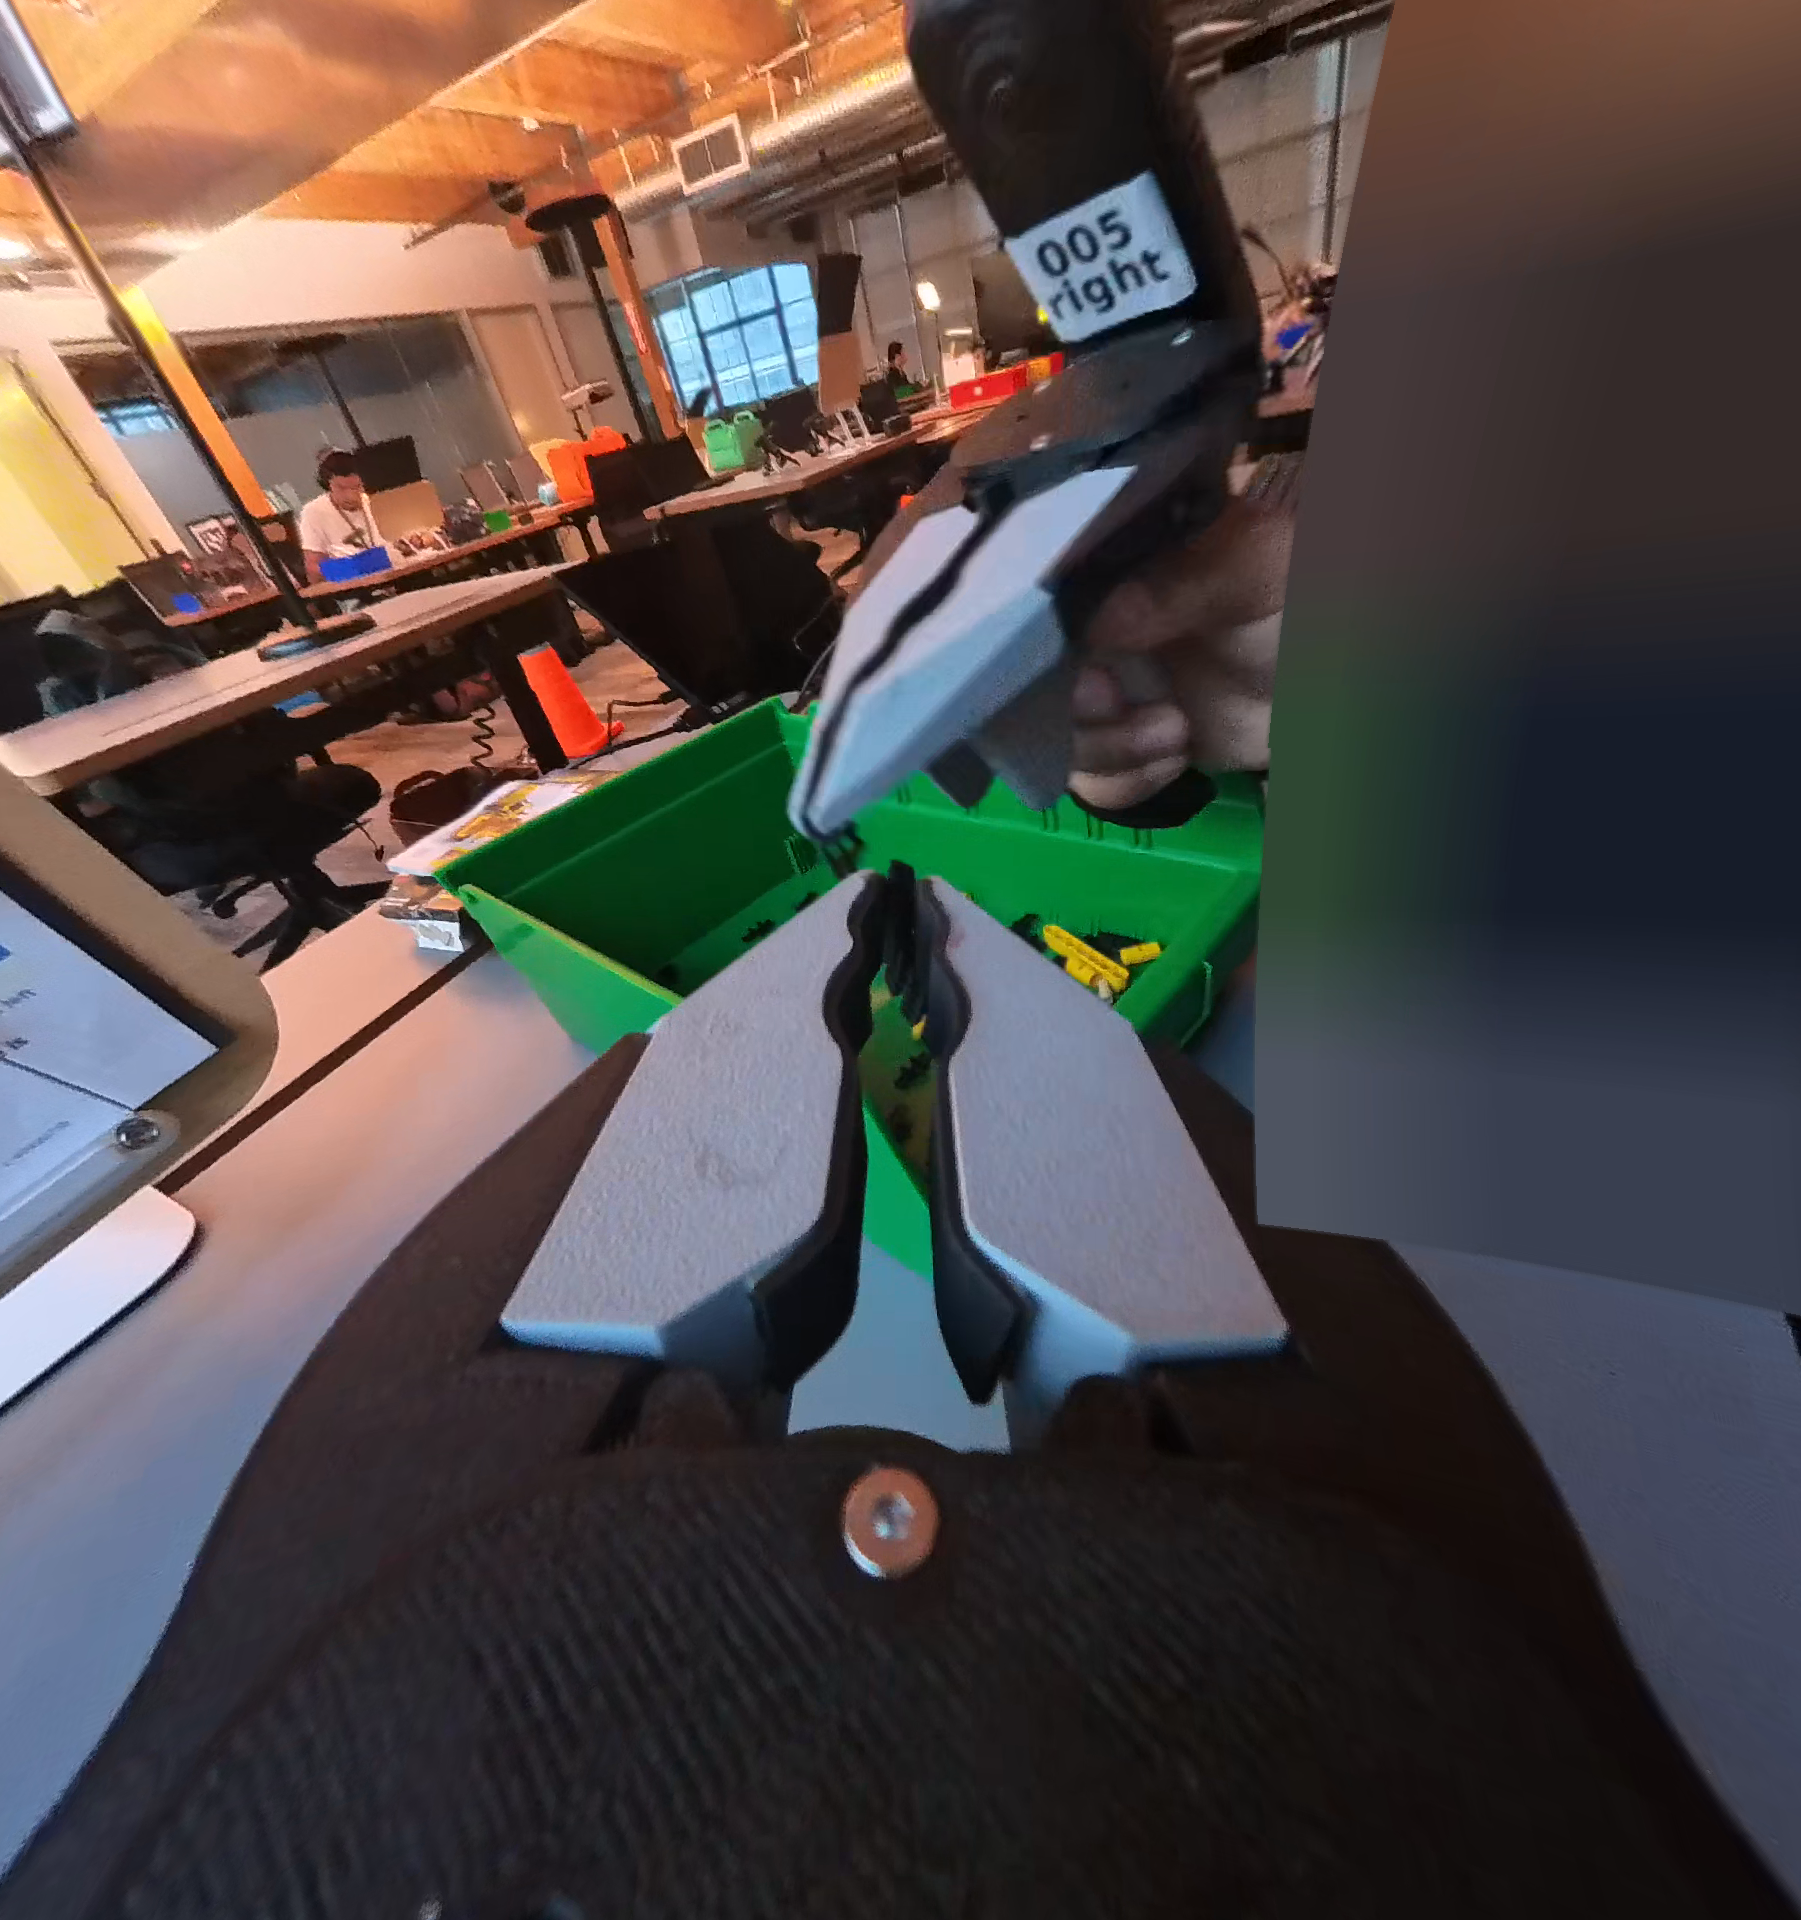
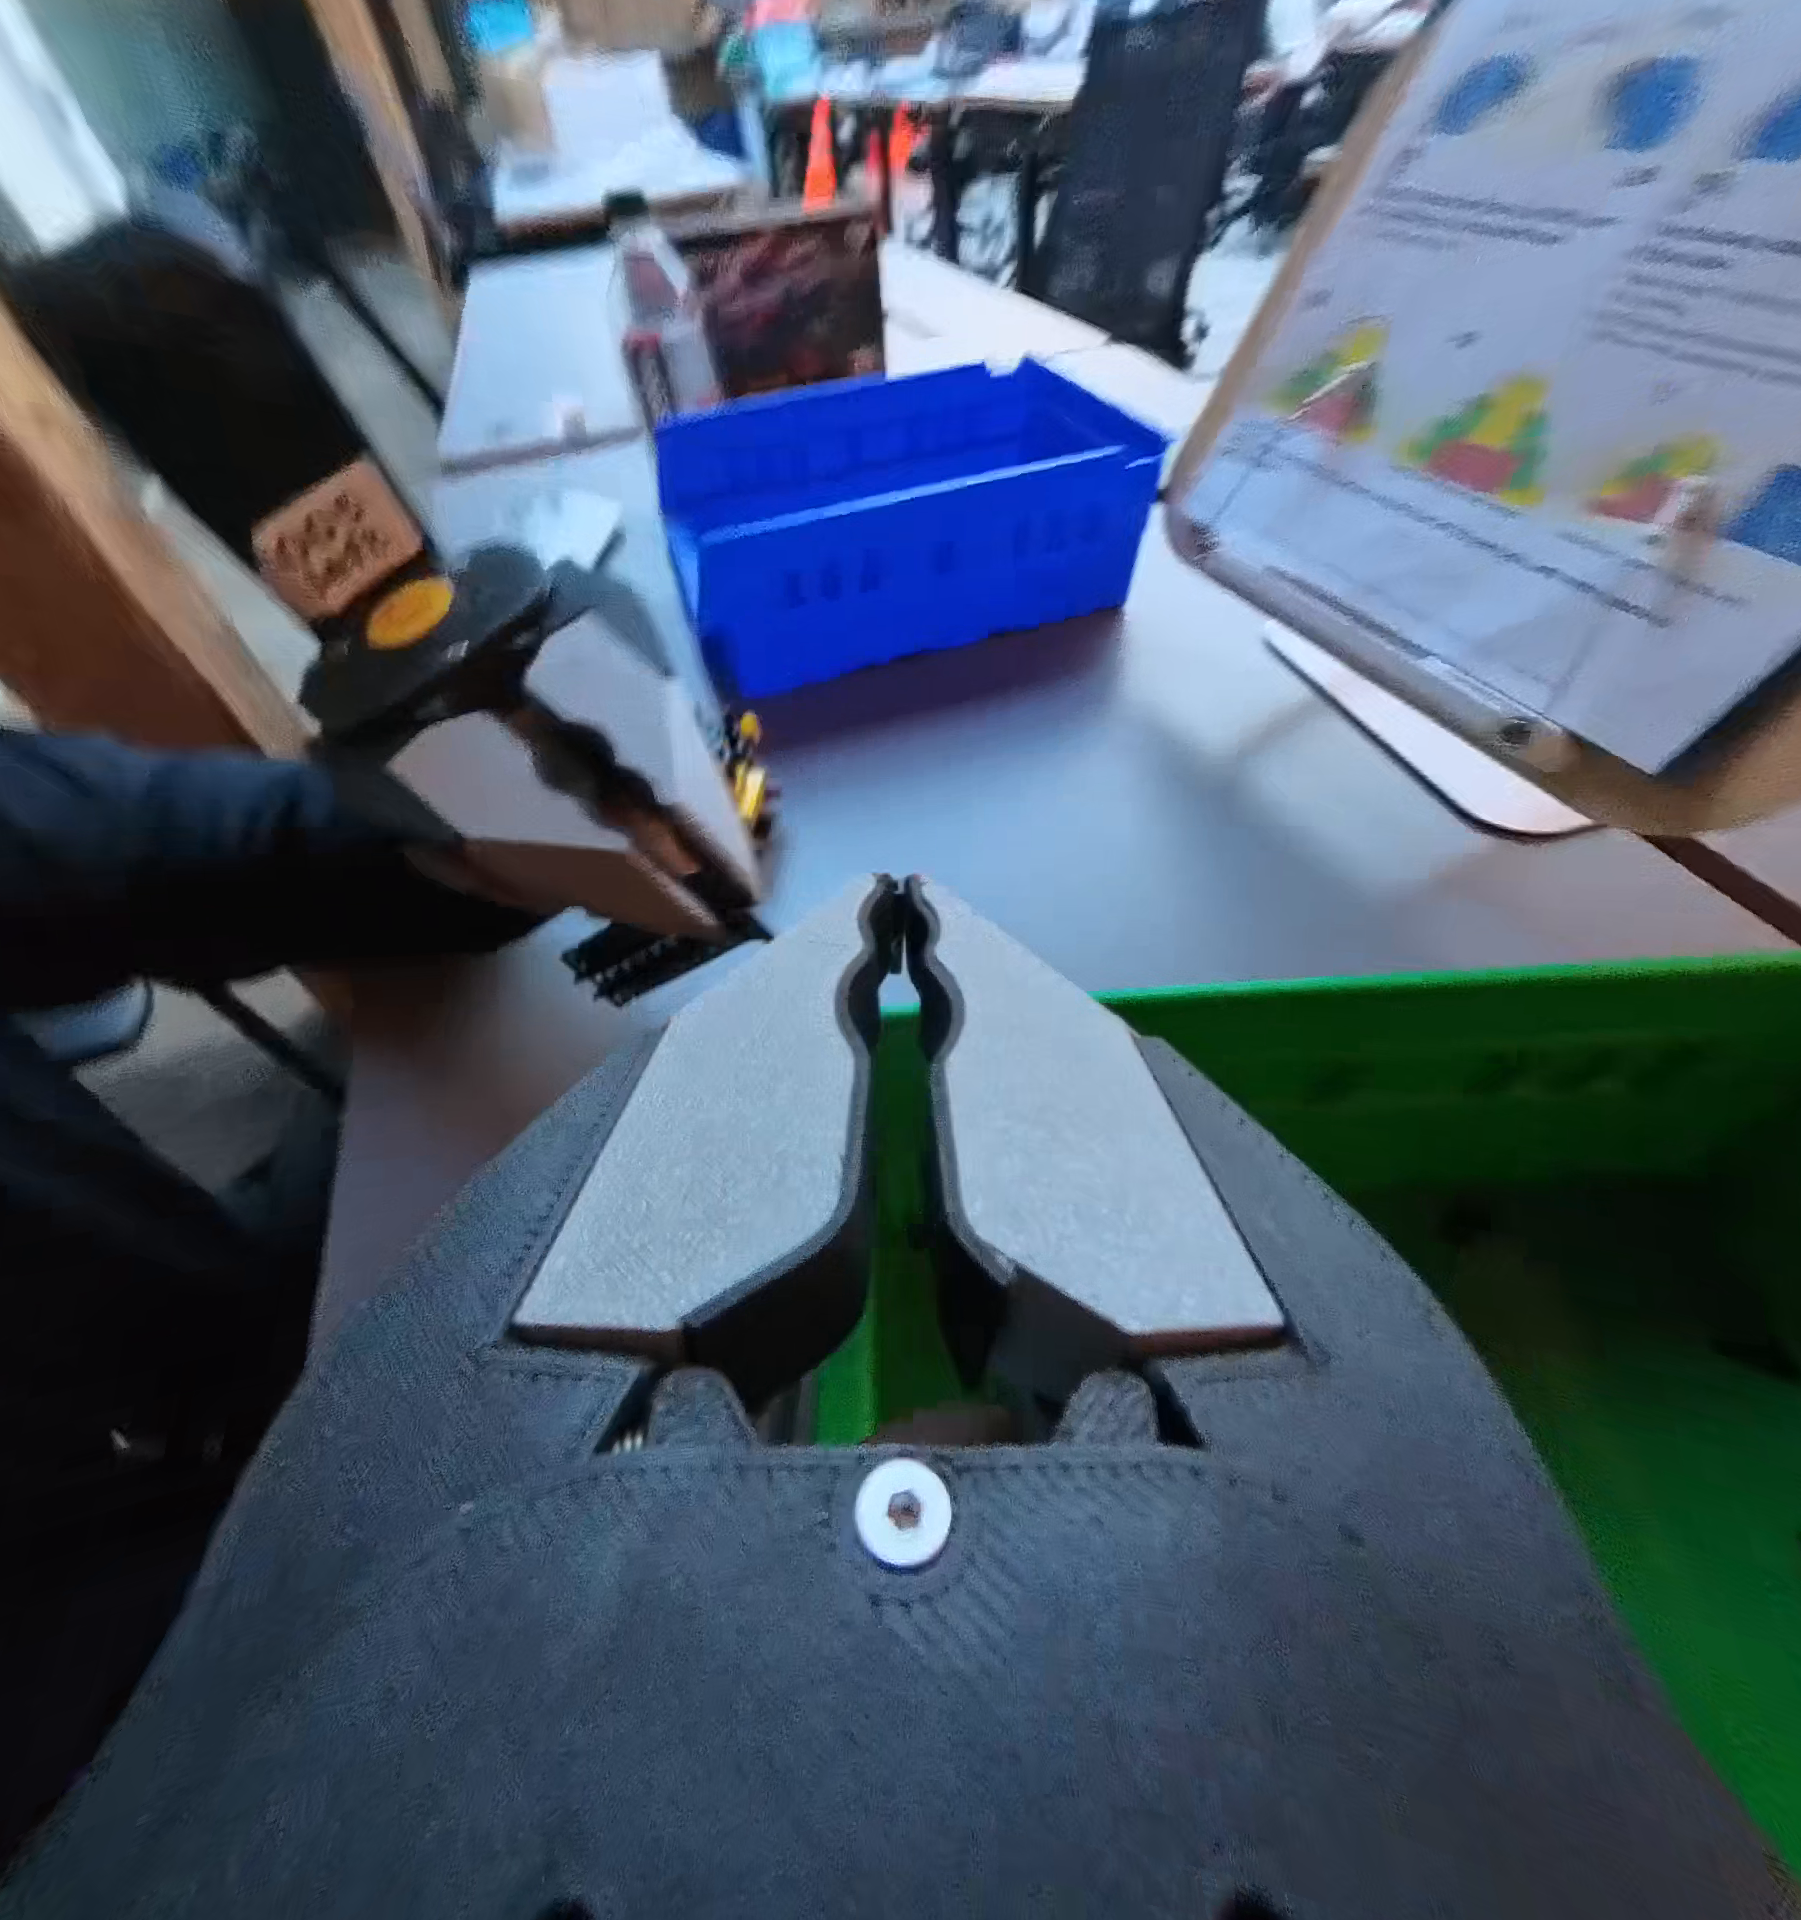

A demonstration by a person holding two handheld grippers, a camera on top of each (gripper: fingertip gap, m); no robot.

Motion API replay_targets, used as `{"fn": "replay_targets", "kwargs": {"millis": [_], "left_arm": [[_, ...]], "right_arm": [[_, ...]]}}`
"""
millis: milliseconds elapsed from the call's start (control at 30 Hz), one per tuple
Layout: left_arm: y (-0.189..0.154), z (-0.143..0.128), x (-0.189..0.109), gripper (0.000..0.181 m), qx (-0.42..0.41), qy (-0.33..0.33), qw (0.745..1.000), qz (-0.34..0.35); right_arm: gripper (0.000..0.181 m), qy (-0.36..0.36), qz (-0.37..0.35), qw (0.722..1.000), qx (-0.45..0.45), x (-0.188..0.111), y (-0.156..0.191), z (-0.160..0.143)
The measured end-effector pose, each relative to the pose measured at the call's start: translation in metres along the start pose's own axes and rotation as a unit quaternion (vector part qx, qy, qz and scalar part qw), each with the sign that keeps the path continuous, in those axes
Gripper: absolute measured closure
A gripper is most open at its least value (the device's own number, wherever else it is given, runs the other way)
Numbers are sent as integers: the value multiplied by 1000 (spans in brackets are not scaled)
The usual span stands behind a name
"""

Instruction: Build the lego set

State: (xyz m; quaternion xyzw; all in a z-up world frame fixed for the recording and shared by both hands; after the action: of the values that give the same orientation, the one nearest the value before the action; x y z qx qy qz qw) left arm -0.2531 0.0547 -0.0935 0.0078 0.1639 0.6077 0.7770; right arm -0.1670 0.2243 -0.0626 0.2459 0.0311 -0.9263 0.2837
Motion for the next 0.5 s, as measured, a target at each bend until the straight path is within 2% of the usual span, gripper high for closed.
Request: {"fn": "replay_targets", "kwargs": {"millis": [100, 133, 167, 233, 267, 400, 500], "left_arm": [[0, 0, 0, 179, -12, 2, 1000, -8], [0, 0, 2, 179, -15, 6, 1000, -14], [0, -2, 4, 179, -17, 13, 1000, -18], [0, -5, 8, 179, -16, 28, 999, -17], [0, -6, 8, 179, -16, 29, 999, -16], [0, -5, 8, 180, -17, 23, 1000, -13], [0, -5, 7, 180, -26, 10, 999, -28]], "right_arm": [[181, -60, 44, 995, 60, -20, -15, 1], [181, -59, 41, 995, 66, -24, -16, 0], [181, -34, 15, 997, 63, -25, -19, -2], [156, 49, -74, 995, 43, -22, -25, -10], [154, 75, -108, 991, 27, -21, -26, -12], [155, 58, -93, 994, -13, -19, -16, -7], [156, 80, -89, 990, -69, -16, -6, -8]]}}
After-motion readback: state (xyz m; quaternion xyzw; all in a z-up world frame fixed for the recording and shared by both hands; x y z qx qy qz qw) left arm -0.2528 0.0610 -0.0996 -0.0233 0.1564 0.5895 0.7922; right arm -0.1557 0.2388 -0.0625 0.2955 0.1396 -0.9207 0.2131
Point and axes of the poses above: each gripper's, where its closed fingertips meet, x out along the fingers, z out of its top, y = z × x across the jaws, the point moved 10 cm from there along -x, back along the fingers, and after that the axes turned 12 degrees about y, right-handed, at the moved point
